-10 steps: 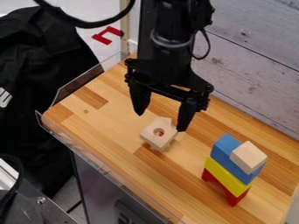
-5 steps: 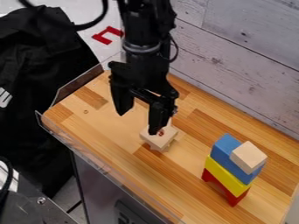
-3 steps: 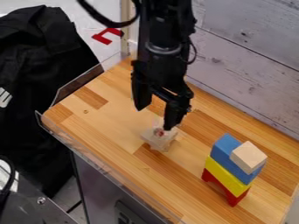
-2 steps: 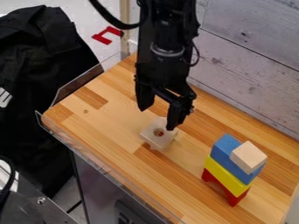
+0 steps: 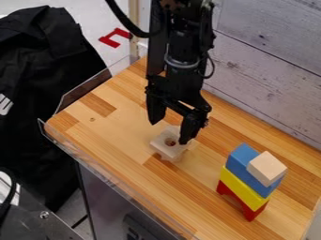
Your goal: Take the cube with a hole from the table and placed it on top of the white cube
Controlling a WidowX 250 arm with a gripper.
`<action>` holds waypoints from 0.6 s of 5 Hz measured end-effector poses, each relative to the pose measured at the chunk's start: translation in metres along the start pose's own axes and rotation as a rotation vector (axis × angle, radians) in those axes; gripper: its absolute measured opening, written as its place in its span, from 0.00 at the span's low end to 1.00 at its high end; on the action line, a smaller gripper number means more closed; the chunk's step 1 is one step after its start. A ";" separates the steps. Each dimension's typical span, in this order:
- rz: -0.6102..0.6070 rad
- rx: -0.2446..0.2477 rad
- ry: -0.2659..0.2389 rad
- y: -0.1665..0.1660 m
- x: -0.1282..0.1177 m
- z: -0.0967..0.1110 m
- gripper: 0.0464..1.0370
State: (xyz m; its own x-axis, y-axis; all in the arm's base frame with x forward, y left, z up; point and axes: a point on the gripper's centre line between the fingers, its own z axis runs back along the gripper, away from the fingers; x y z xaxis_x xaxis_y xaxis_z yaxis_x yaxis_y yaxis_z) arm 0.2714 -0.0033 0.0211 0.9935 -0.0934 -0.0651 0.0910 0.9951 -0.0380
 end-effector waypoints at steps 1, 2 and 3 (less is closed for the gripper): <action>0.024 0.006 0.012 0.001 0.000 -0.006 0.96; 0.053 0.010 0.035 0.003 0.000 -0.018 0.96; 0.082 0.018 0.044 0.004 -0.001 -0.023 0.96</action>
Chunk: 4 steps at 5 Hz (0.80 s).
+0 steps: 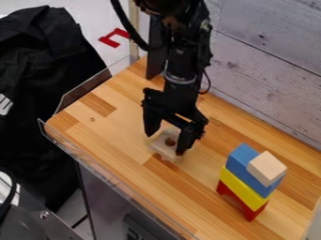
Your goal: Take the cube with a hole from the table and placed it on top of the white cube
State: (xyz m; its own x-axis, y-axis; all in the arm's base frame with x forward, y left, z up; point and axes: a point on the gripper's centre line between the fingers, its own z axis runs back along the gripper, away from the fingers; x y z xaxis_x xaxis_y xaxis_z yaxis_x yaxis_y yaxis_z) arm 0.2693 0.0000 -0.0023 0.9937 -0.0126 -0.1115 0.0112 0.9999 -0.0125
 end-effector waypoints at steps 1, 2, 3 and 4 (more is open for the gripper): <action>0.022 0.014 0.008 0.002 0.002 -0.002 0.96; 0.028 0.020 0.018 0.002 0.001 -0.004 0.96; 0.031 0.024 0.017 0.002 0.002 -0.004 0.96; 0.041 0.025 0.017 0.002 0.003 -0.003 0.96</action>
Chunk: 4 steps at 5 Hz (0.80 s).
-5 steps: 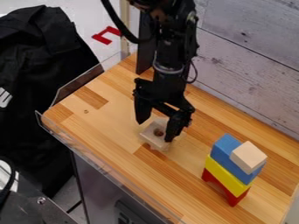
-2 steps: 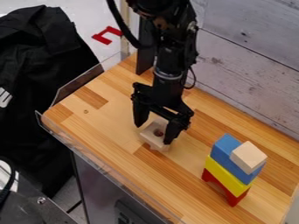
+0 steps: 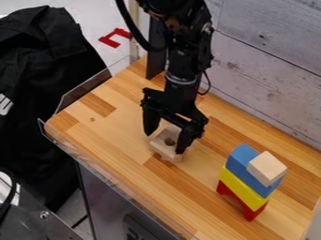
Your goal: Take the cube with a hole from the table and placed it on top of the white cube
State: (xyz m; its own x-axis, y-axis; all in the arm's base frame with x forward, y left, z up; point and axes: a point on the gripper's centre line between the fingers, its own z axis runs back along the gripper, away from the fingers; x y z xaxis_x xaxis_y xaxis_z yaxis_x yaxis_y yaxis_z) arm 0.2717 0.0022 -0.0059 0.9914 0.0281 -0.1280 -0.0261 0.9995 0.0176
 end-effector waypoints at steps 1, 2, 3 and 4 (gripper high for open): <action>0.008 0.001 0.000 0.000 0.000 0.000 0.96; 0.012 0.003 -0.002 -0.001 0.000 0.000 0.96; 0.017 0.002 -0.008 -0.002 0.001 -0.001 0.96; 0.024 -0.003 -0.012 -0.004 0.000 -0.002 0.96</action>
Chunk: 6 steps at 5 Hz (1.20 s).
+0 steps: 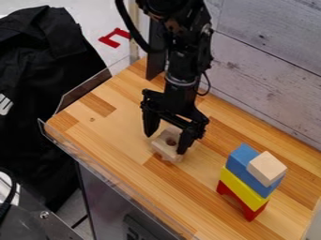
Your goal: Take the cube with a hole from the table and placed it on top of the white cube
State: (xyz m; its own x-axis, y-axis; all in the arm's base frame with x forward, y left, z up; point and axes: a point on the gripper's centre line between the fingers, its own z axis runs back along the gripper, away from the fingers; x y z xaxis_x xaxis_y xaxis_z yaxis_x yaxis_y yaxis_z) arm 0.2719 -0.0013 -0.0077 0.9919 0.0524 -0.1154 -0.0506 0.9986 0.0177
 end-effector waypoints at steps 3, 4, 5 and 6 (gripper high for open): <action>0.004 -0.008 -0.012 -0.004 0.002 0.000 0.96; 0.007 -0.009 -0.010 -0.004 0.001 0.000 0.96; 0.018 -0.015 -0.010 -0.004 0.001 -0.001 0.93; 0.035 -0.021 0.002 -0.002 0.000 -0.004 0.73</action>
State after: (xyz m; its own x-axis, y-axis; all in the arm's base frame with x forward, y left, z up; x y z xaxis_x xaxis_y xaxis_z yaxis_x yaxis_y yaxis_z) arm 0.2712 -0.0029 -0.0118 0.9893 0.0874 -0.1167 -0.0879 0.9961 0.0005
